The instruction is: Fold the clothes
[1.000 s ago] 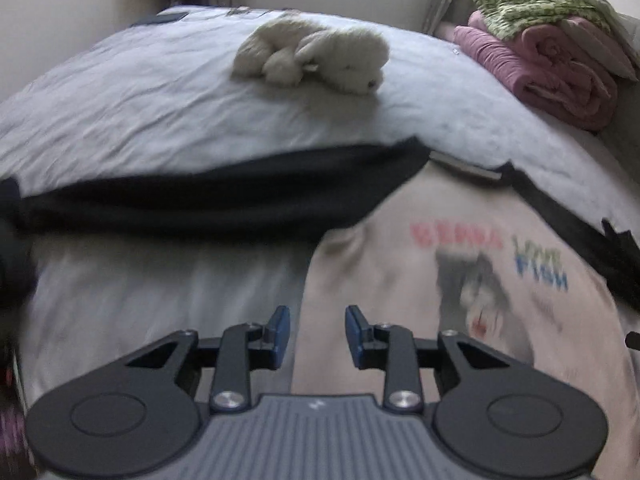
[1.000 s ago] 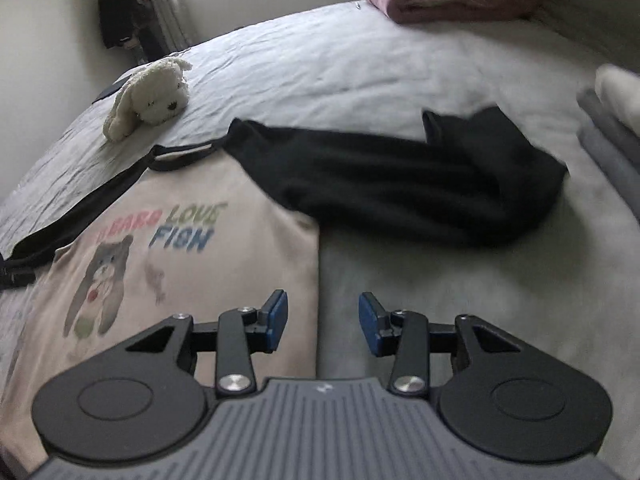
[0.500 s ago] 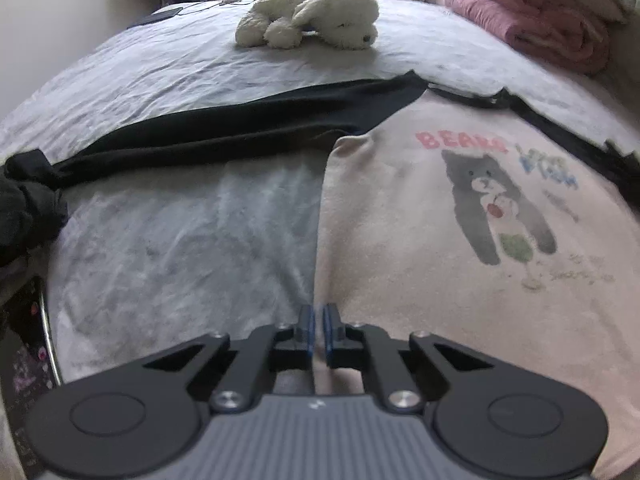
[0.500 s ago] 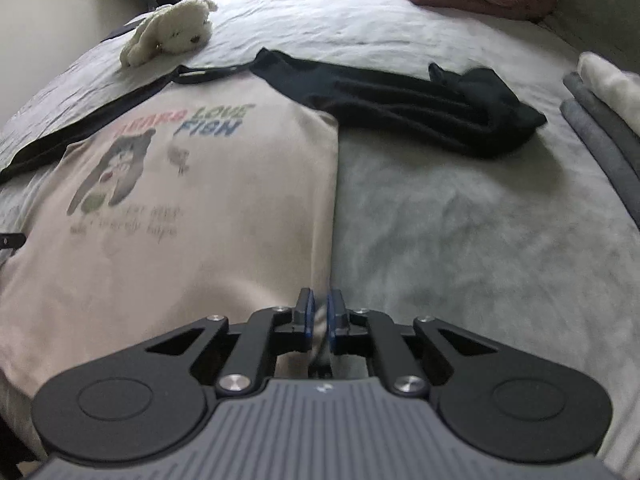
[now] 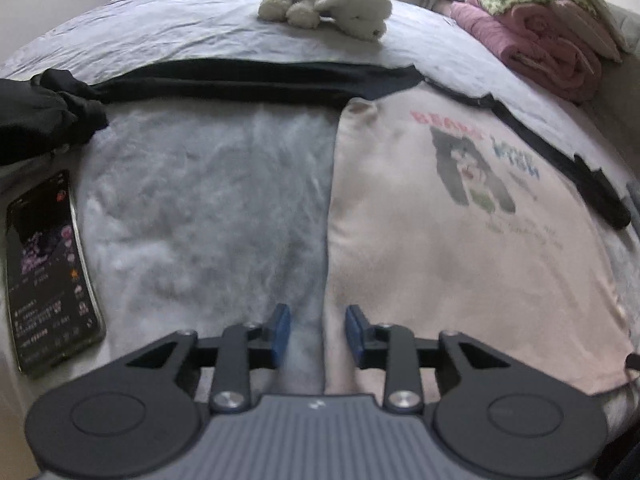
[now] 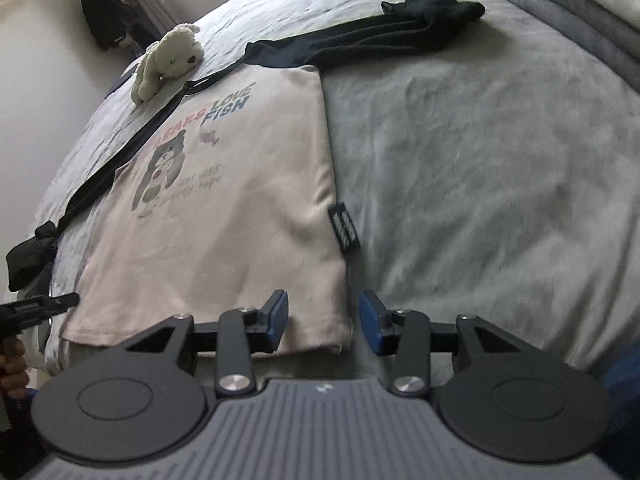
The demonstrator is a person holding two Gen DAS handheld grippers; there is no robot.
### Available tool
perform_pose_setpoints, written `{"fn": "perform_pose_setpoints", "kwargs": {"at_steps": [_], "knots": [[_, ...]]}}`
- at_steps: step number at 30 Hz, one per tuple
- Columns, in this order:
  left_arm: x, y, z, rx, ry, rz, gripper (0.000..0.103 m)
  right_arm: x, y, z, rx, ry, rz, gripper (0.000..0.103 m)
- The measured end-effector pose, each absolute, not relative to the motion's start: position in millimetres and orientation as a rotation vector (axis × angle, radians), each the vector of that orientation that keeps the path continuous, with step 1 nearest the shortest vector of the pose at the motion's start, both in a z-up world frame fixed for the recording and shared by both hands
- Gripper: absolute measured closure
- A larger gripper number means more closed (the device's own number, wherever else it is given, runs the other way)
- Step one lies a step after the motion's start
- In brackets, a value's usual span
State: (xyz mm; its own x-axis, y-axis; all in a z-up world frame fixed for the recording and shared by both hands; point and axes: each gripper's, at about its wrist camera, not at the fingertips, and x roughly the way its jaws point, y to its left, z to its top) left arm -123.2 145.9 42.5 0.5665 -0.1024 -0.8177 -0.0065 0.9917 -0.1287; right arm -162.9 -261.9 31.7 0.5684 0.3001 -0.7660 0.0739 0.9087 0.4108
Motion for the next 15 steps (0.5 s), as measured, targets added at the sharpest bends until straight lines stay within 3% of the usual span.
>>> {"fn": "perform_pose_setpoints", "kwargs": {"at_steps": [2, 3, 4, 15], "knots": [[-124.8, 139.3, 41.8, -0.082, 0.959, -0.068, 0.081, -163.6, -256.1, 31.8, 0.402, 0.967, 0.139, 0.077], [-125.4, 137.5, 42.6, -0.077, 0.958, -0.085, 0.099, -163.0, -255.1, 31.9, 0.393, 0.968, 0.132, 0.087], [-125.9, 135.3, 43.9, -0.071, 0.957, -0.091, 0.099, -162.1, -255.0, 32.1, 0.386, 0.968, 0.122, 0.092], [-148.1, 123.4, 75.9, 0.024, 0.940, -0.090, 0.099, -179.2, -274.3, 80.9, 0.390, 0.890, 0.130, 0.094]]}}
